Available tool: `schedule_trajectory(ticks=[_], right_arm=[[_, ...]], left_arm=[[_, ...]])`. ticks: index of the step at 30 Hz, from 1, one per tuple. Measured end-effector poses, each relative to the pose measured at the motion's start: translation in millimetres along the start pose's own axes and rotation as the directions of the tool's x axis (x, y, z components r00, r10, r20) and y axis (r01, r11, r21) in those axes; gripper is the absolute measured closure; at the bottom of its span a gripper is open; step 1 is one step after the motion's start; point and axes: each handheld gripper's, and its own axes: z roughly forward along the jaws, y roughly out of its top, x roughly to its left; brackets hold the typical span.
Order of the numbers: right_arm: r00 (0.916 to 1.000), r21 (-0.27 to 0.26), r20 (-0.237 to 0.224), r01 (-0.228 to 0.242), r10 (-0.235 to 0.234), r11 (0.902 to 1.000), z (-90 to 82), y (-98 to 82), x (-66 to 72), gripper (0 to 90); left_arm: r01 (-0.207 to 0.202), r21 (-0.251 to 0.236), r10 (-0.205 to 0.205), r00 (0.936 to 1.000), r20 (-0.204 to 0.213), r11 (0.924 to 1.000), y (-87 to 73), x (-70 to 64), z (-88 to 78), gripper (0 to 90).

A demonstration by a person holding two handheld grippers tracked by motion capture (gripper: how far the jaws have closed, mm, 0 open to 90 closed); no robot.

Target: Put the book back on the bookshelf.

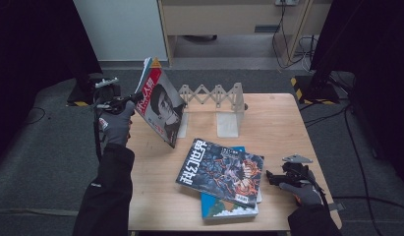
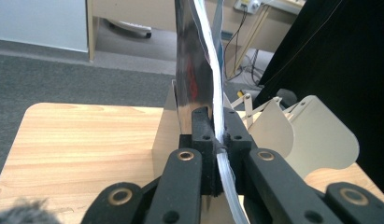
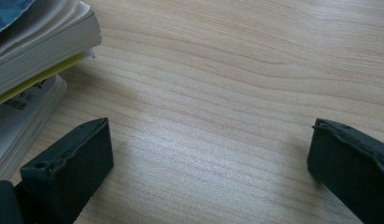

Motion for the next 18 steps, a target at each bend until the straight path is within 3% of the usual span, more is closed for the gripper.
schedule_trajectory(ticks=[10,14,15,18], right_arm=[[1.0000,0.000,-0.001,0.002,-0.002,1.0000,0.1,0.1,-0.1,0.6],[1.0000,-0.001,-0.001,0.002,-0.002,1.0000,0.2,0.2,0.0,0.6],[1.0000,-0.001,0.000,0.002,-0.002,1.0000,0.3,0.2,0.0,0.6],[1.0000,-0.001,0.000,0.002,-0.002,1.0000,0.3,0.2,0.0,0.6]], left_arm=[[0.008,0.022,-0.008,0.9999,-0.007,0.9997,-7.9,0.8,11.3,85.6],[0.032,-0.003,-0.032,0.9993,0.021,0.9995,-11.2,3.2,11.2,83.5],[0.042,-0.025,-0.041,0.9980,0.048,0.9988,-14.2,4.0,10.8,80.1],[0.052,-0.031,-0.050,0.9967,0.064,0.9981,-15.5,4.0,10.4,75.0]])
